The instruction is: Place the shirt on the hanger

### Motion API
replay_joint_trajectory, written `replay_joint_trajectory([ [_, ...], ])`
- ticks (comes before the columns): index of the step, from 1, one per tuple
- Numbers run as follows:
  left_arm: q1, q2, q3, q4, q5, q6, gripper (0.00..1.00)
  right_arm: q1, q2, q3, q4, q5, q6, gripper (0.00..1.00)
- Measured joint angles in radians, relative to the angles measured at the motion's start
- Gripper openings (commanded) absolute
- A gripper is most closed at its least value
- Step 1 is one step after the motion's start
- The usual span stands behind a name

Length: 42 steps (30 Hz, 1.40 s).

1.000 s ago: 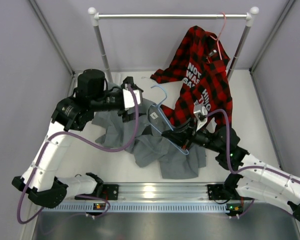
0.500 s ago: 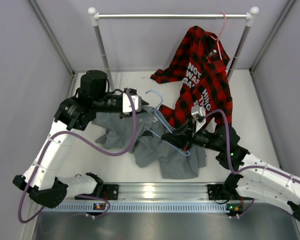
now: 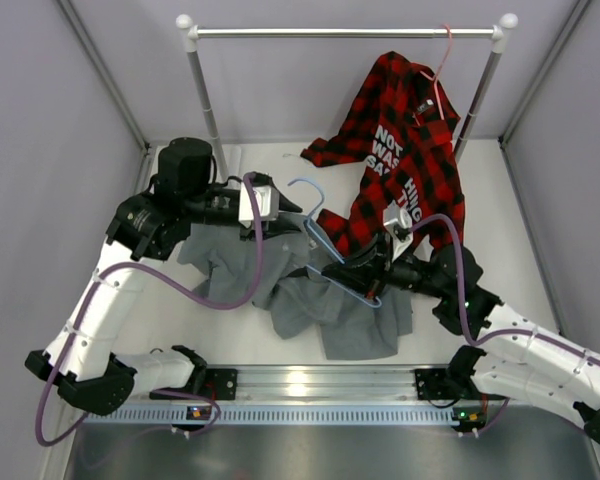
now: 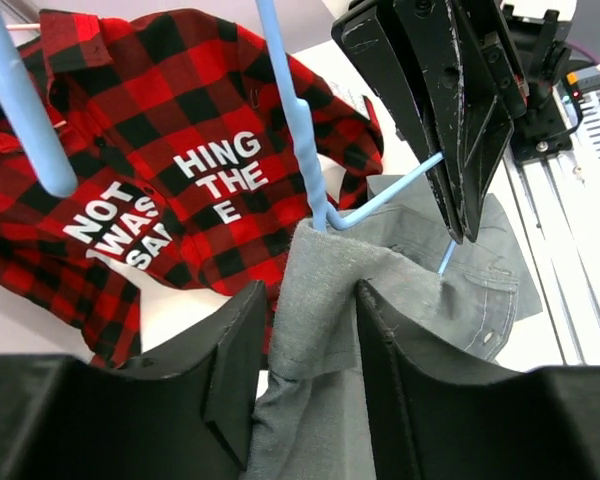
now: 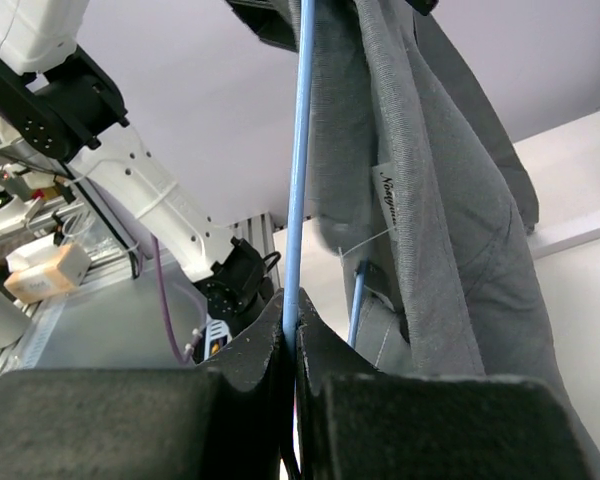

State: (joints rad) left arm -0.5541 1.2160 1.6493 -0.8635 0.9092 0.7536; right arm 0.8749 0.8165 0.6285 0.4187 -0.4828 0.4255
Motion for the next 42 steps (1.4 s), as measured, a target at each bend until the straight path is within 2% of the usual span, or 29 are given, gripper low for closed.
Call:
replay_joint_trajectory([
  [1, 0.000, 0.000, 0.000, 0.000, 0.001, -0.003, 0.13, 0.000, 0.001, 0.002, 0.000, -0.003, -0.003, 0.00],
  [2, -0.001, 0.000, 0.000, 0.002, 0.000, -0.008, 0.00, 0.000, 0.002, 0.005, -0.004, -0.008, -0.007, 0.00],
  [7, -0.003, -0.007, -0.005, -0.008, 0.009, 0.015, 0.00, -0.004, 0.006, 0.021, -0.031, 0.003, -0.026, 0.00],
  [8, -0.003, -0.008, -0.005, -0.007, 0.008, 0.017, 0.00, -0.004, 0.010, 0.026, -0.033, 0.003, -0.031, 0.03],
  [9, -0.003, -0.009, -0.005, -0.007, 0.004, 0.018, 0.00, -0.004, 0.011, 0.030, -0.037, 0.009, -0.034, 0.16],
  [10, -0.003, -0.009, -0.005, -0.010, -0.002, 0.018, 0.00, -0.004, 0.011, 0.032, -0.040, 0.013, -0.037, 0.34],
  [11, -0.004, -0.008, -0.005, -0.012, -0.016, 0.013, 0.00, -0.004, 0.010, 0.037, -0.039, 0.023, -0.042, 0.70],
  [12, -0.006, -0.005, -0.005, -0.012, -0.031, 0.007, 0.00, -0.003, 0.006, 0.042, -0.045, 0.034, -0.047, 0.83],
  [14, -0.009, 0.003, -0.002, -0.005, -0.090, -0.026, 0.00, 0.000, -0.023, 0.043, -0.084, 0.085, -0.063, 0.98],
  [16, -0.009, 0.005, -0.002, 0.006, -0.161, -0.069, 0.00, 0.000, -0.087, 0.043, -0.166, 0.187, -0.065, 0.98],
  [19, -0.009, -0.010, -0.029, 0.072, -0.282, -0.179, 0.00, 0.000, -0.215, 0.036, -0.319, 0.372, -0.011, 0.93],
  [22, -0.009, -0.051, -0.097, 0.154, -0.394, -0.303, 0.00, 0.000, -0.347, -0.021, -0.412, 0.519, 0.108, 0.81],
  [23, -0.008, -0.073, -0.130, 0.182, -0.434, -0.349, 0.00, 0.000, -0.380, -0.050, -0.429, 0.550, 0.157, 0.74],
  [25, -0.008, -0.120, -0.203, 0.241, -0.494, -0.432, 0.00, 0.000, -0.402, -0.109, -0.435, 0.588, 0.245, 0.71],
  [28, -0.008, -0.193, -0.303, 0.309, -0.549, -0.534, 0.00, 0.000, -0.361, -0.211, -0.402, 0.594, 0.352, 0.68],
  [32, -0.008, -0.278, -0.402, 0.404, -0.615, -0.640, 0.00, 0.001, -0.181, -0.275, -0.298, 0.569, 0.459, 0.59],
  [37, -0.008, -0.308, -0.430, 0.475, -0.665, -0.702, 0.00, 0.059, 0.005, -0.333, -0.083, 0.558, 0.558, 0.52],
  [42, -0.008, -0.294, -0.436, 0.508, -0.687, -0.723, 0.00, 0.143, 0.040, -0.347, 0.063, 0.631, 0.606, 0.51],
])
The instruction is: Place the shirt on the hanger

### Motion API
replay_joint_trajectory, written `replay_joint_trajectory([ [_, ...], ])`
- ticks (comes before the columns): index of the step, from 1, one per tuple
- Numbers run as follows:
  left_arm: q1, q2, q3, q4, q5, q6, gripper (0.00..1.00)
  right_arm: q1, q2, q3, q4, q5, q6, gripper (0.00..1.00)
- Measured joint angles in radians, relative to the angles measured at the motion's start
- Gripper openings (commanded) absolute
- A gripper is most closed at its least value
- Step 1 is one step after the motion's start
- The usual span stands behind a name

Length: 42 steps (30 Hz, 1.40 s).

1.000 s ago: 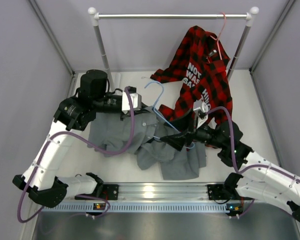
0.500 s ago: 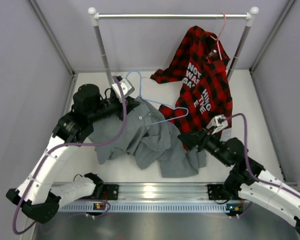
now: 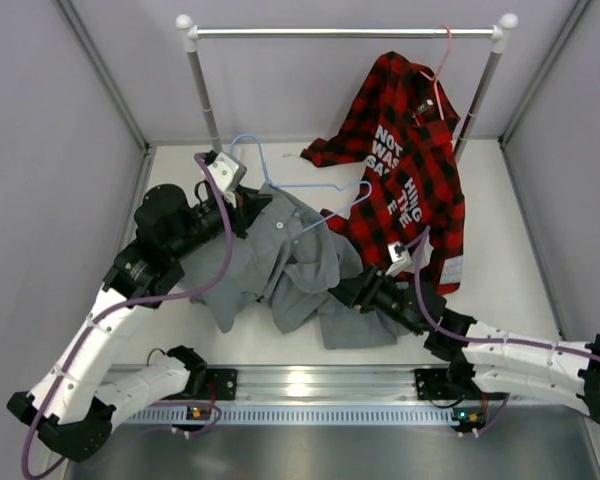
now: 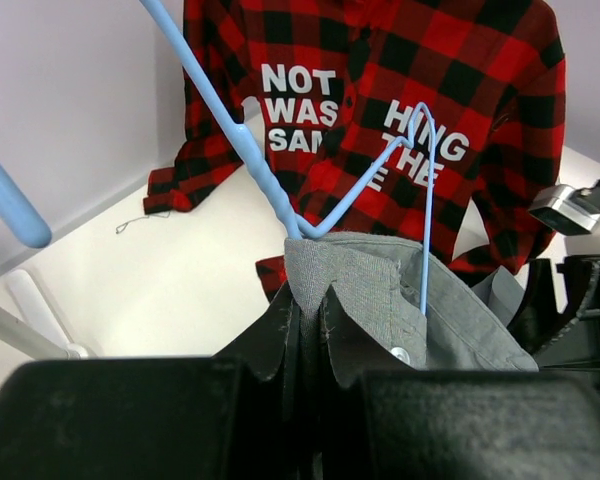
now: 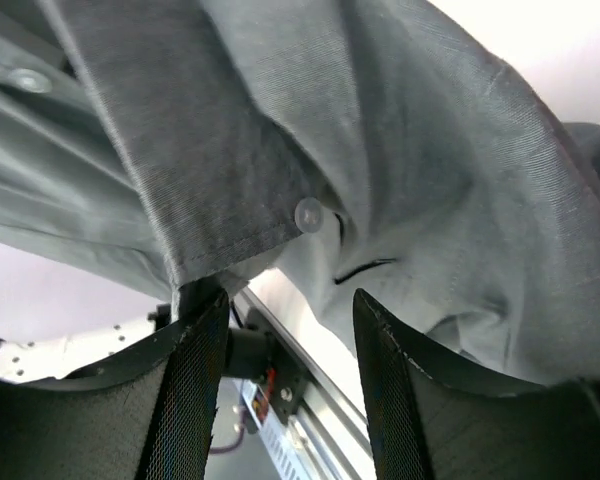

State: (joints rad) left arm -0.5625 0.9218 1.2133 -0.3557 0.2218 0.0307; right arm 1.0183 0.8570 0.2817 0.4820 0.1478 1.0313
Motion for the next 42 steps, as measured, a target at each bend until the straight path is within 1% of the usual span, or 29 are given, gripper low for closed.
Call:
replay_joint_trajectory([
  [4, 0.000, 0.010, -0.011, 0.006, -0.010, -0.006, 0.00, 0.083, -0.027, -0.032, 0.052, 0.119, 0.011, 0.51],
  [9, 0.000, 0.014, -0.022, 0.017, -0.011, -0.025, 0.00, 0.099, -0.028, -0.031, 0.056, 0.184, 0.005, 0.49],
  [13, 0.000, 0.017, -0.034, 0.027, -0.022, -0.035, 0.00, 0.109, -0.014, -0.029, 0.065, 0.197, -0.002, 0.48],
  [20, 0.000, 0.045, -0.037, 0.042, -0.060, -0.056, 0.00, 0.140, -0.020, -0.029, 0.097, 0.200, -0.009, 0.48],
  [28, 0.000, 0.065, -0.037, 0.042, -0.086, -0.074, 0.00, 0.140, -0.070, -0.029, 0.098, 0.213, -0.009, 0.56],
  [33, 0.000, 0.065, -0.037, 0.041, -0.084, -0.085, 0.00, 0.140, -0.069, -0.029, 0.094, 0.229, -0.010, 0.56],
  [35, 0.000, 0.065, -0.037, 0.042, -0.081, -0.087, 0.00, 0.140, -0.055, -0.029, 0.095, 0.241, -0.013, 0.54],
  [37, 0.000, 0.065, -0.037, 0.042, -0.080, -0.089, 0.00, 0.140, -0.027, -0.028, 0.095, 0.249, -0.019, 0.48],
  [42, 0.000, 0.065, -0.038, 0.042, -0.070, -0.097, 0.00, 0.140, 0.043, -0.003, 0.097, 0.253, -0.040, 0.38],
])
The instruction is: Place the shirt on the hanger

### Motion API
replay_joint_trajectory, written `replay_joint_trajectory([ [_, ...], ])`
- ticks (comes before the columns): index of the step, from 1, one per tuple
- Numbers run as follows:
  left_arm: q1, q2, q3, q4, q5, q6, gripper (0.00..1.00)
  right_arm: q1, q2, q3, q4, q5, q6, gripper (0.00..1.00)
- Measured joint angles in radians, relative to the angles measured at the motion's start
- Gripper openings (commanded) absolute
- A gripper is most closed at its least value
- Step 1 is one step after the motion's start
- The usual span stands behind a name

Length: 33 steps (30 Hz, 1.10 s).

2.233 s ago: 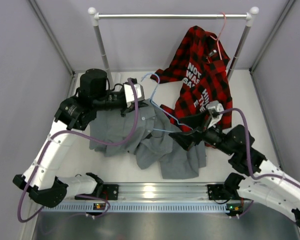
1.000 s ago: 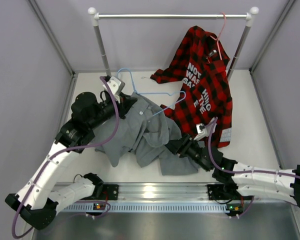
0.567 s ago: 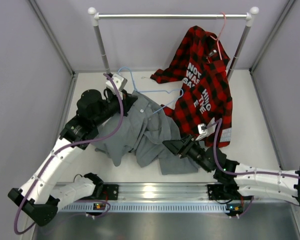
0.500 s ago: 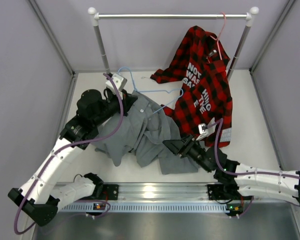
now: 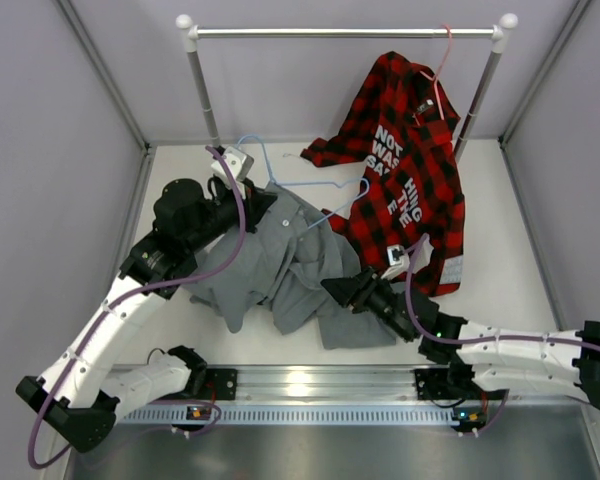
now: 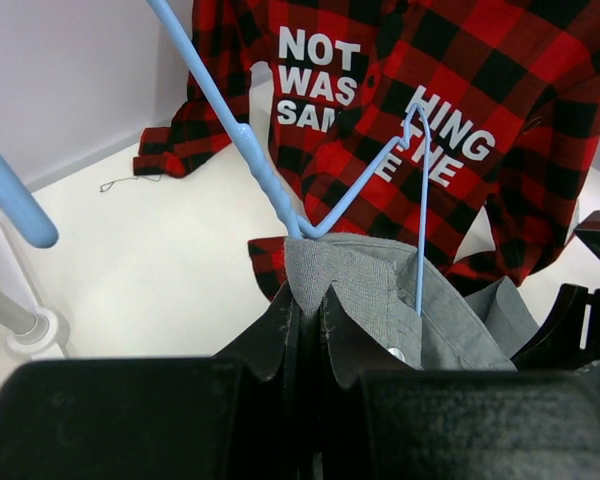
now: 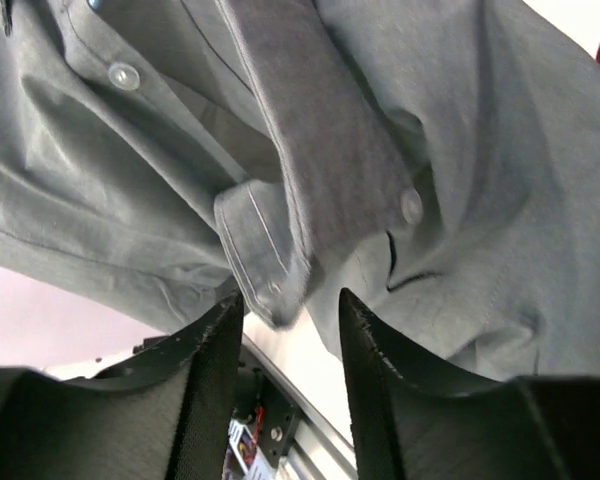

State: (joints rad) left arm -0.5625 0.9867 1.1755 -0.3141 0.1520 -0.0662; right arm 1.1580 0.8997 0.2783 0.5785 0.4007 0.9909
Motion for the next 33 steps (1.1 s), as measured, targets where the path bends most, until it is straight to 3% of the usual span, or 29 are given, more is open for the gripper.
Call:
replay_joint_trajectory([
  [5, 0.000, -0.006, -0.007, 0.000, 0.016, -0.011, 0.00, -0.022, 0.040, 0.050, 0.011, 0.008, -0.026, 0.22],
  [8, 0.000, -0.022, -0.019, 0.000, 0.017, -0.014, 0.00, -0.050, 0.053, 0.073, 0.009, 0.018, -0.041, 0.00],
  [13, 0.000, -0.044, -0.022, -0.001, 0.027, -0.010, 0.00, -0.111, 0.053, 0.117, -0.036, 0.016, -0.067, 0.00],
  [19, 0.000, -0.113, -0.032, -0.015, 0.061, 0.030, 0.00, -0.370, 0.000, 0.200, -0.216, -0.104, -0.107, 0.00],
  [24, -0.001, -0.214, -0.088, -0.040, 0.105, 0.077, 0.00, -0.563, 0.043, 0.383, -0.396, -0.287, -0.185, 0.00],
  [33, -0.002, -0.254, -0.100, -0.164, 0.038, 0.162, 0.00, -0.607, 0.124, 0.642, -0.664, -0.429, -0.333, 0.00],
])
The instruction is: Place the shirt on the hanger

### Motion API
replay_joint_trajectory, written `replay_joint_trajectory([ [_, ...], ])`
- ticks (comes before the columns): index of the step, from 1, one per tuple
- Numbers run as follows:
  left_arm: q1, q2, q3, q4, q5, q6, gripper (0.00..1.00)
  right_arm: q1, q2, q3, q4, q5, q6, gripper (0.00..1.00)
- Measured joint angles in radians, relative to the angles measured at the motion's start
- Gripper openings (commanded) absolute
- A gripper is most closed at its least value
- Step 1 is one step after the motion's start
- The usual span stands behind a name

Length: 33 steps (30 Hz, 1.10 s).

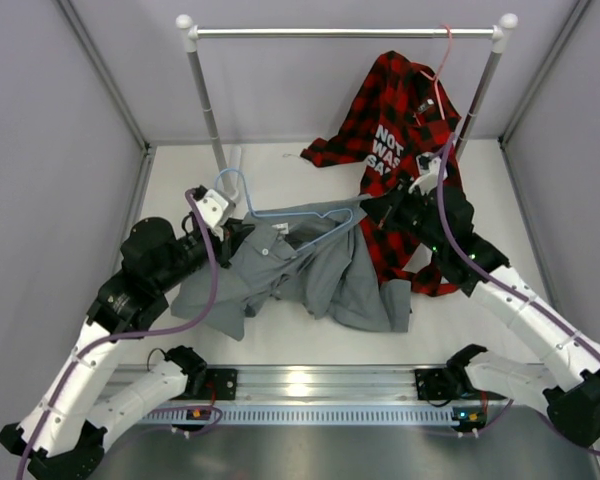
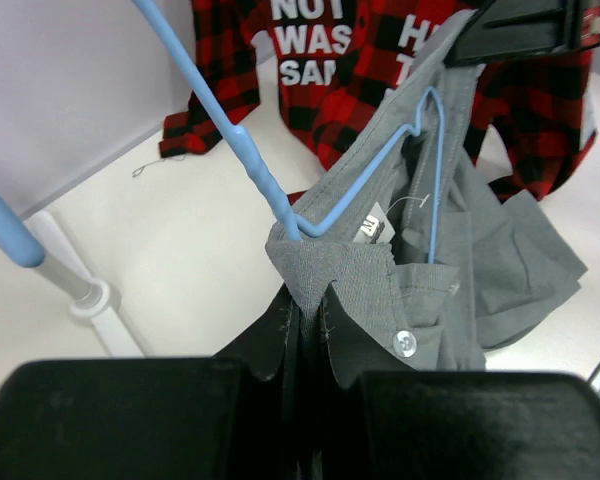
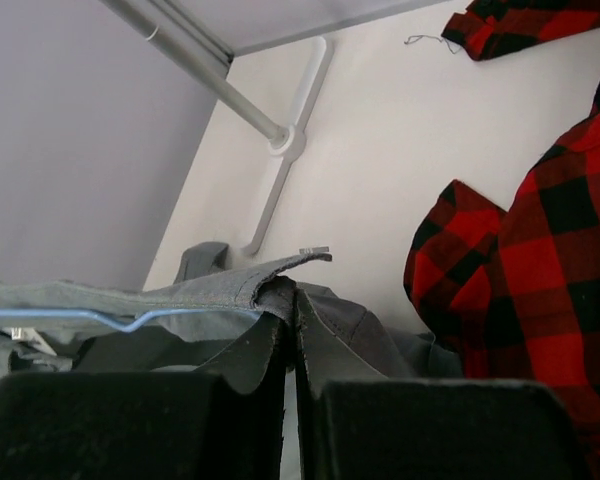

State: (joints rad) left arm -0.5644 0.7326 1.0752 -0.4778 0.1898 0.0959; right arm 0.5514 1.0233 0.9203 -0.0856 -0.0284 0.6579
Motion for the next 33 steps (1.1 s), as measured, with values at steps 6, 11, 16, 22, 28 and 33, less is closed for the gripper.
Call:
replay_joint_trajectory([
  [6, 0.000, 0.012, -0.002, -0.022, -0.057, 0.011, 0.00, 0.015, 0.027, 0.066, -0.074, -0.066, -0.072, 0.00],
  [11, 0.000, 0.097, 0.052, -0.047, -0.090, -0.022, 0.00, 0.108, 0.080, 0.131, -0.107, -0.084, -0.136, 0.00],
  [16, -0.001, 0.166, 0.096, -0.031, -0.071, -0.077, 0.00, 0.217, 0.084, 0.135, -0.090, -0.142, -0.158, 0.00],
  [22, -0.002, 0.185, 0.060, 0.149, -0.059, -0.211, 0.00, 0.364, 0.097, 0.075, 0.056, -0.124, -0.145, 0.00],
  [28, -0.003, 0.220, -0.026, 0.368, 0.071, -0.254, 0.00, 0.351, 0.085, -0.044, 0.113, -0.019, -0.100, 0.13],
  [33, -0.003, 0.232, -0.064, 0.426, 0.129, -0.184, 0.00, 0.349, -0.040, -0.079, 0.041, 0.004, -0.111, 0.64],
])
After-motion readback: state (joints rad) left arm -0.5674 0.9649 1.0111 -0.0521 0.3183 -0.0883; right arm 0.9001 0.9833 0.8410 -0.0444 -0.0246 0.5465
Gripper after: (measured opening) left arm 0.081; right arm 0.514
